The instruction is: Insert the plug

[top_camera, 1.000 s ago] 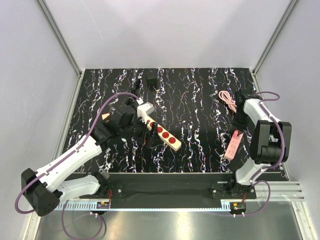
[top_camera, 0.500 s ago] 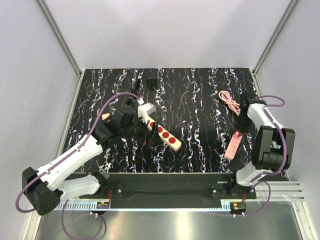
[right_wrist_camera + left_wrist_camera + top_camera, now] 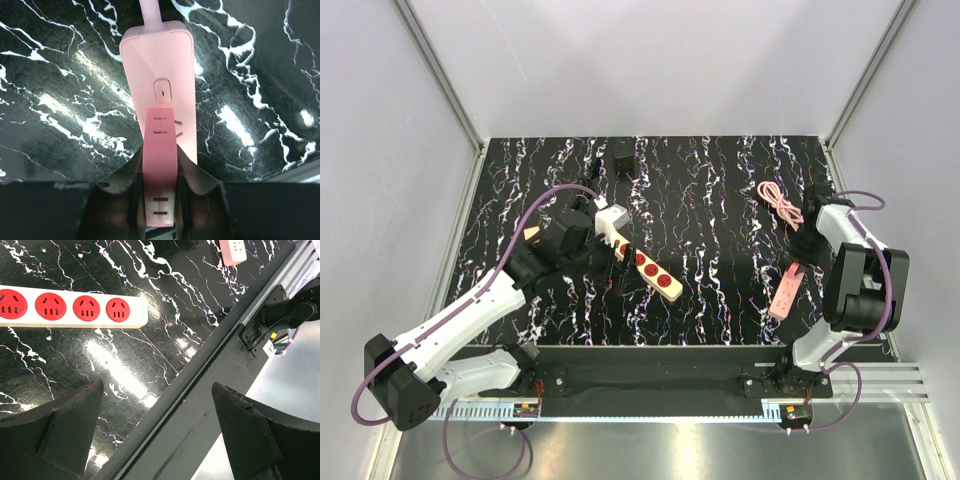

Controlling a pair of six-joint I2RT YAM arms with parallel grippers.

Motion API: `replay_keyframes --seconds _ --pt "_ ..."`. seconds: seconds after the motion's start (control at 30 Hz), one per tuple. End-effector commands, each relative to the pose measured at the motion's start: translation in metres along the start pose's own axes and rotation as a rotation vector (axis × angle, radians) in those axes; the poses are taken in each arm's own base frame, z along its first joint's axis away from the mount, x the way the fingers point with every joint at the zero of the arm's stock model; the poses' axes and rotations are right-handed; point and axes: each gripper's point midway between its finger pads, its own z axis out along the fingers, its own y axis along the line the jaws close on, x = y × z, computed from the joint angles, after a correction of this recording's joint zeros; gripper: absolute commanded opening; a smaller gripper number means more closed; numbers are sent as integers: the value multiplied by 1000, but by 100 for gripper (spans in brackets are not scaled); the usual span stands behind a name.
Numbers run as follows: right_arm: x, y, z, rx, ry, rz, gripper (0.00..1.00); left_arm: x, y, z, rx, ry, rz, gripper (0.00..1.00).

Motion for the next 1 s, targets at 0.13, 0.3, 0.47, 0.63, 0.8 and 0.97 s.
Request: replay_keyframes --seconds 0.13,0.3,0.47,0.63,0.8,0.97 --pt "27 21 62 -68 114 -19 0 -17 -3 -5 -6 -68 46 95" --pt "25 23 60 -80 93 -23 0 -17 -1 -5 -18 -68 45 95" --pt "27 25 63 -88 115 -34 0 -18 -1 -5 -20 -71 46 95" --pt "20 17 59 -32 90 -20 35 -18 0 -6 -23 -72 48 95" --pt "-2 14 38 -11 9 -51 57 -22 1 -7 -30 -83 50 95" --pt "-33 19 0 -29 -77 -81 74 -24 6 -8 -56 -95 55 95"
